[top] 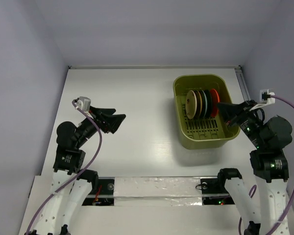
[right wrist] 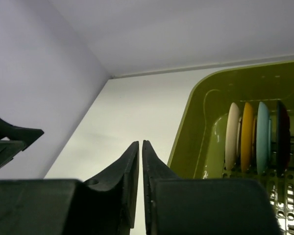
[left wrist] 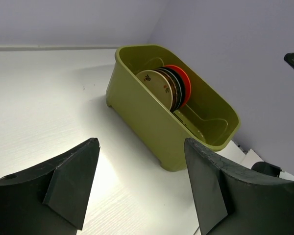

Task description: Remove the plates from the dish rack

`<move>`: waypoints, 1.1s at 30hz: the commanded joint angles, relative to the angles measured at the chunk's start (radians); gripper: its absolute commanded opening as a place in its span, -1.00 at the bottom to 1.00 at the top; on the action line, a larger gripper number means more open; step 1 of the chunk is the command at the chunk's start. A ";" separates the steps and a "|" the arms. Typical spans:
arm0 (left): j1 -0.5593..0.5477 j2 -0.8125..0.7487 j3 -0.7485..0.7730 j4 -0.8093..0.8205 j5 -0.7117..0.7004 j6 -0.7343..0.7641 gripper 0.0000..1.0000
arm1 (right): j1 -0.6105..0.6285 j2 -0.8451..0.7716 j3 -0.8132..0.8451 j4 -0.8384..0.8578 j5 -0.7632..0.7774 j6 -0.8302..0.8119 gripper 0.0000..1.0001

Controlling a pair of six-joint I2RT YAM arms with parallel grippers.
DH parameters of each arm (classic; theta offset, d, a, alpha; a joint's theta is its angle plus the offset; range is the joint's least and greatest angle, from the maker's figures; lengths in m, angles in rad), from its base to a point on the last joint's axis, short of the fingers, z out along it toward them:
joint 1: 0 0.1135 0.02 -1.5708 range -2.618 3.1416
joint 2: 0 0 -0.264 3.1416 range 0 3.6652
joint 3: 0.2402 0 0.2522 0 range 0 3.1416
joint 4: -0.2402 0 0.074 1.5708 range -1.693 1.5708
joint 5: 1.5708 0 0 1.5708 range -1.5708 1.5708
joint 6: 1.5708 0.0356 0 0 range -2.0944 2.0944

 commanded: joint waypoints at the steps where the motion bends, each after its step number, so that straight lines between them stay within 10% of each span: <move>1: -0.006 0.014 0.025 0.010 0.009 0.028 0.33 | 0.069 0.024 0.004 0.104 -0.022 0.027 -0.79; 7: -0.006 0.025 0.021 0.003 -0.015 0.007 0.14 | 0.384 0.191 0.084 0.031 0.391 -0.034 -0.88; 13: -0.006 0.066 0.047 -0.091 -0.067 0.050 -1.00 | 0.547 0.399 0.162 -0.031 0.676 -0.086 -0.91; 20: -0.006 0.138 0.070 -0.117 -0.133 0.064 -1.00 | 0.561 0.605 0.244 -0.084 0.912 -0.158 -0.85; 23: -0.006 0.146 0.078 -0.152 -0.165 0.074 -0.97 | 0.561 0.689 0.282 -0.106 0.981 -0.178 -0.50; 28: 0.003 0.140 0.076 -0.155 -0.170 0.074 -0.77 | 0.561 0.784 0.304 -0.123 1.080 -0.198 -0.08; 33: 0.023 0.141 0.071 -0.143 -0.141 0.068 -0.32 | 0.561 0.889 0.340 -0.135 1.136 -0.227 -0.09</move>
